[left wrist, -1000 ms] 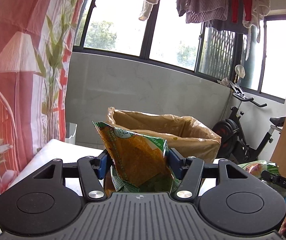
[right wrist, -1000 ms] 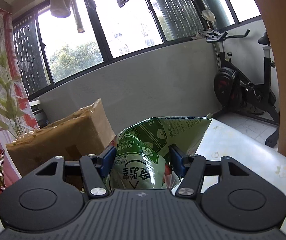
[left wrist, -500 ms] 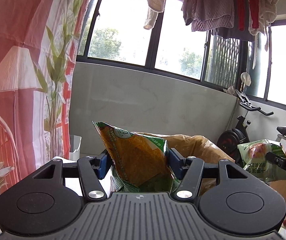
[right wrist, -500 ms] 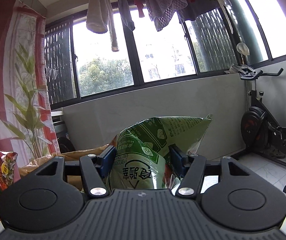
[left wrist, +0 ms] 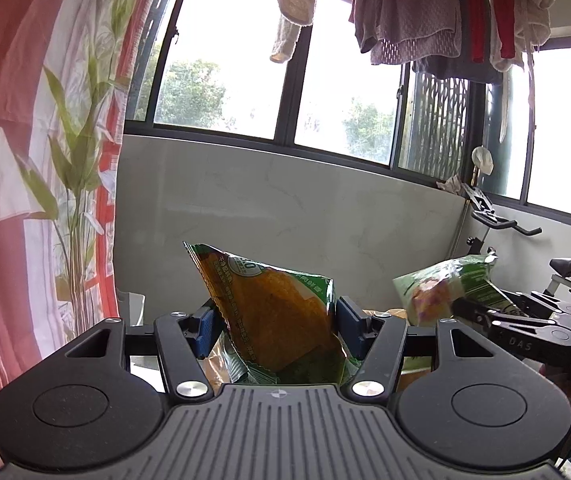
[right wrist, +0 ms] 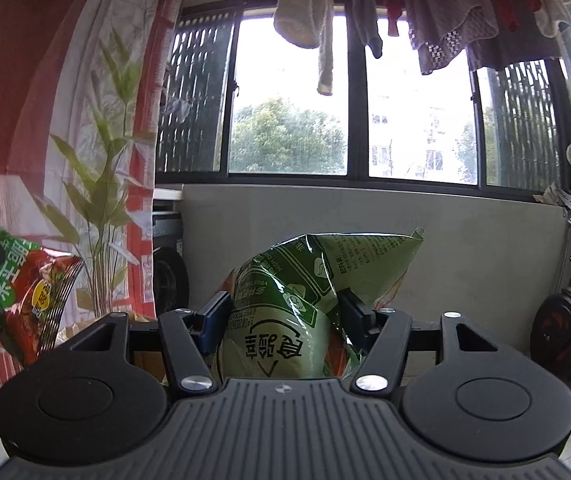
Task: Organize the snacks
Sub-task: 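Carry both bags over the box and drop them inside, opening both tools, then move both open tools back toward the snack pile beside the box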
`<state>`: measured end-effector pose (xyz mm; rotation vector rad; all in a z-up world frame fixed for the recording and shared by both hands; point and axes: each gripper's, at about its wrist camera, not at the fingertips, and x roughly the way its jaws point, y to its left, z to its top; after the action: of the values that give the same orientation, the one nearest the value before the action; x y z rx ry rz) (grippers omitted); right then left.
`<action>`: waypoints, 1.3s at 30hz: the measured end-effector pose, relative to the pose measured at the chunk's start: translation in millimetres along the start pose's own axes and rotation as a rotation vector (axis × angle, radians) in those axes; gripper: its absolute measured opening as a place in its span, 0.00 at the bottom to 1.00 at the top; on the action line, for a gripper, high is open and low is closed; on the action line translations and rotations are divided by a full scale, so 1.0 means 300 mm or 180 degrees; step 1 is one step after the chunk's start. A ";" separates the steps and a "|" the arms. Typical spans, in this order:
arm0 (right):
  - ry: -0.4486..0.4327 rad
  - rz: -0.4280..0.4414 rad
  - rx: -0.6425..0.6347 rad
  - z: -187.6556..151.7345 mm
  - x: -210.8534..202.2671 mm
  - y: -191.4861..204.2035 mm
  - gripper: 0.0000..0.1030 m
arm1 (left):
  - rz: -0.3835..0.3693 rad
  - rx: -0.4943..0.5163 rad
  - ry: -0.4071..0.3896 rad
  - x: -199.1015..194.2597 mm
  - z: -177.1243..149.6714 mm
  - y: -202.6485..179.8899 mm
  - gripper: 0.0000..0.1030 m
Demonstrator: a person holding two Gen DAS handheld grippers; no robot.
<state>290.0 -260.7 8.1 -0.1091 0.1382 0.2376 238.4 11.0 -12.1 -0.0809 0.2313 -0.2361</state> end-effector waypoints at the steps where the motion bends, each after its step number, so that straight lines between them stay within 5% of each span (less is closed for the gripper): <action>1: 0.0103 0.0053 -0.0109 -0.001 0.034 0.011 0.60 | 0.0004 0.0032 0.0038 0.027 0.006 -0.003 0.61; 12: 0.1032 0.0232 -0.0146 -0.076 0.254 0.057 0.62 | 0.0144 0.0475 0.0476 0.289 0.013 -0.050 0.64; 20: 0.1237 0.0336 0.0032 -0.057 0.265 0.057 0.79 | 0.0298 0.0509 0.0670 0.373 -0.021 -0.054 0.79; 24: 0.1055 0.0372 0.0077 -0.036 0.228 0.042 0.79 | 0.0271 0.0436 0.0692 0.371 -0.023 -0.035 0.79; 25: 0.1003 0.0416 0.0081 -0.031 0.220 0.036 0.77 | 0.0289 0.0412 0.0693 0.368 -0.022 -0.030 0.79; 28: 0.1113 0.0489 -0.0041 -0.017 0.229 0.034 0.39 | 0.0300 0.0303 0.0696 0.347 -0.017 -0.015 0.79; 31: 0.1162 0.0619 -0.0008 0.006 0.226 0.016 0.24 | 0.0274 0.0169 0.0656 0.323 -0.007 0.011 0.79; 35: 0.1391 0.0743 -0.0100 0.037 0.262 0.003 0.16 | 0.0295 0.0059 0.0629 0.307 -0.005 0.036 0.79; 39: 0.1996 0.0708 0.0111 -0.009 0.379 0.007 0.14 | 0.0296 0.0003 0.0629 0.292 -0.015 0.044 0.79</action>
<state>398.6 -233.0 -11.6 -0.1309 0.7806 0.4175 323.0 2.5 -36.8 -0.0458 0.4305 -0.1514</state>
